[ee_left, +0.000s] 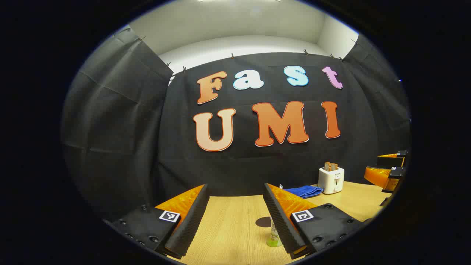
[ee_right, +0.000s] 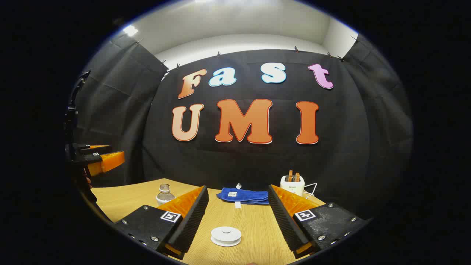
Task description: Open the teacup lid with one hand, grasp the water bottle and pour water into the teacup with the other hand; after pouring, place the water bottle on the coaster and then close the teacup lid.
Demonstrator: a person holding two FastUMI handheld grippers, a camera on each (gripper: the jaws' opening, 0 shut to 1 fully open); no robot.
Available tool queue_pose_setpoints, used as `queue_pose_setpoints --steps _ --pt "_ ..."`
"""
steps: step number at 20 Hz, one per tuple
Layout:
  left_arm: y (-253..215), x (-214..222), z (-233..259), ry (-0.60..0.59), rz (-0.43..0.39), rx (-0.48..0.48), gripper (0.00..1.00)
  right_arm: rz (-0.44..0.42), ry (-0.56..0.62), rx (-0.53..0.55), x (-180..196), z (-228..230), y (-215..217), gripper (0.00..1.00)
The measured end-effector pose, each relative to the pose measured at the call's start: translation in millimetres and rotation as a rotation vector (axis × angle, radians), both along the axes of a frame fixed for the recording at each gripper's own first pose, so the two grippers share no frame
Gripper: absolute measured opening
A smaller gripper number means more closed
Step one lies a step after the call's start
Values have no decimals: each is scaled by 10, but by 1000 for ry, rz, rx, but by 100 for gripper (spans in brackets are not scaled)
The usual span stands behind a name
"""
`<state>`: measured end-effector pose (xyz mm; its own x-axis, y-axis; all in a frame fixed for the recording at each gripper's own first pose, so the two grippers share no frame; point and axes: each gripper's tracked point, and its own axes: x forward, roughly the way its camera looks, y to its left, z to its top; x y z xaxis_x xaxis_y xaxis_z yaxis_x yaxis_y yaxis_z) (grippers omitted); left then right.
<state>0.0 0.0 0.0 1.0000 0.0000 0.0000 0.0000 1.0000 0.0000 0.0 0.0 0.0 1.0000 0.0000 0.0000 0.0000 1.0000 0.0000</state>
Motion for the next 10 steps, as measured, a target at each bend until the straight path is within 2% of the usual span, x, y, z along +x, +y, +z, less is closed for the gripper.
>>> queue_pose_setpoints --steps 10 --pt "-80 -36 -18 -7 -32 -17 94 31 -5 -1 -18 -10 12 96"
